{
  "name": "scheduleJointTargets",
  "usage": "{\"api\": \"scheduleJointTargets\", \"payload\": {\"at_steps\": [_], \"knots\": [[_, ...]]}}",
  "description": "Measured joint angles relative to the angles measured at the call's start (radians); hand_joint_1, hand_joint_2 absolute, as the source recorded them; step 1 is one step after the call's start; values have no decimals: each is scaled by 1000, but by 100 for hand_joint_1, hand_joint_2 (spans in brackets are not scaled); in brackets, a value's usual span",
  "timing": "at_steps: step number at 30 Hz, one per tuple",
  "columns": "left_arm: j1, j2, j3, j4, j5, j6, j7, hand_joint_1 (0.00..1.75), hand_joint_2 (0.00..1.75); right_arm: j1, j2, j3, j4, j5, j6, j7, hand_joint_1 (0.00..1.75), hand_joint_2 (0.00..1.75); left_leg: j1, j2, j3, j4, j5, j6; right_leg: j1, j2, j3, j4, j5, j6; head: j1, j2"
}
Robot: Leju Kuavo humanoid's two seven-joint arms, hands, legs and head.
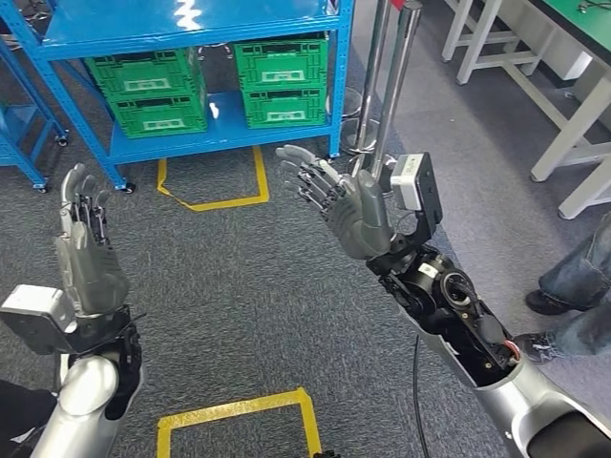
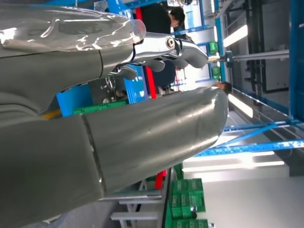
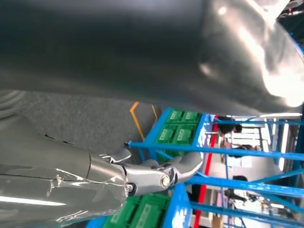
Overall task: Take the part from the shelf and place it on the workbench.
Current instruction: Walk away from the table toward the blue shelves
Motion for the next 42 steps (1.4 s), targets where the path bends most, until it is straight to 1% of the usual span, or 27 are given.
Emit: {"api": "scheduleJointTargets", "payload": {"at_steps": [1,2,3,4,5,6,8,11,16,20,24,32,34,36,38,39,40,41,42], "knots": [[1,0,0,0,2,-1,0,0,0,2,0,-1,0,0,-1,0,0,0,-1,-7,3,1,-2,0,0,1,6,-34,34,-3,5,0],[1,-1,0,0,3,-3,0,0,0,3,0,-2,0,3,-2,-1,0,0,-2,-13,7,2,-5,-1,0,3,30,-102,82,-8,9,0],[1,-1,0,0,4,-4,0,0,0,3,0,-2,0,11,-3,-2,0,0,-2,-18,10,3,-7,-3,1,8,59,-175,123,-14,13,0],[0,-1,0,0,6,-4,1,0,0,2,0,-2,1,23,-4,-4,0,0,-4,-22,10,6,-10,-5,2,14,86,-240,152,-18,15,0],[0,-1,0,1,7,-5,1,0,0,2,0,-2,1,39,-7,-7,0,0,-6,-25,7,10,-11,-8,4,18,104,-280,163,-21,16,0],[0,-1,0,1,8,-5,2,0,0,2,1,-1,1,57,-13,-11,0,0,-7,-27,2,13,-12,-9,5,20,111,-296,161,-22,15,0],[1,-1,0,1,12,-5,4,0,0,3,2,2,2,95,-29,-17,0,0,-7,-27,-4,16,-12,-10,7,19,113,-306,158,-21,10,0],[1,0,0,2,17,-5,5,0,0,6,3,7,3,127,-50,-21,0,0,-3,-26,-2,13,-11,-11,11,21,113,-306,158,-23,3,0],[-1,0,0,3,24,-8,3,0,0,14,5,15,3,140,-60,-24,0,0,-2,-26,1,7,-8,-17,13,20,113,-306,158,-27,-10,0],[-6,0,0,5,30,-10,3,0,0,19,6,20,3,143,-66,-24,0,0,-1,-26,1,6,-8,-21,13,21,113,-305,158,-30,-17,0],[-10,0,0,8,38,-12,4,0,0,22,6,21,3,145,-72,-25,0,0,0,-26,2,6,-9,-21,13,20,113,-305,157,-31,-20,0],[-16,0,0,13,41,-12,4,0,0,22,6,22,3,145,-73,-25,0,0,-2,-26,1,6,-9,-21,13,20,113,-306,157,-31,-21,0],[-17,0,0,14,42,-12,4,0,0,22,6,22,3,145,-73,-26,0,0,-5,-26,0,10,-12,-16,9,20,115,-309,157,-28,-23,0],[-19,0,0,16,43,-12,4,0,0,23,7,22,2,145,-74,-26,0,0,-8,-26,-1,13,-17,-8,6,20,117,-314,157,-22,-27,0],[-21,-1,0,17,44,-14,4,0,0,24,7,21,-1,145,-76,-27,0,0,-3,-24,11,-4,-16,-3,9,20,119,-315,152,-16,-29,0],[-23,-2,0,18,45,-15,3,0,0,25,7,20,-4,145,-76,-27,0,0,2,-23,22,-15,-15,0,10,18,114,-300,144,-13,-27,0],[-25,-3,0,19,46,-16,2,0,0,26,7,19,-6,145,-77,-27,0,0,6,-20,33,-25,-15,3,10,17,97,-262,126,-9,-23,0],[-26,-4,0,20,46,-16,2,0,0,28,7,19,-6,145,-78,-27,0,0,8,-18,43,-30,-17,5,8,15,67,-202,102,-6,-18,0],[-27,-4,0,21,47,-16,2,0,0,30,7,19,-7,145,-78,-26,0,0,9,-17,49,-31,-22,6,5,14,28,-129,74,-2,-14,0]]}}
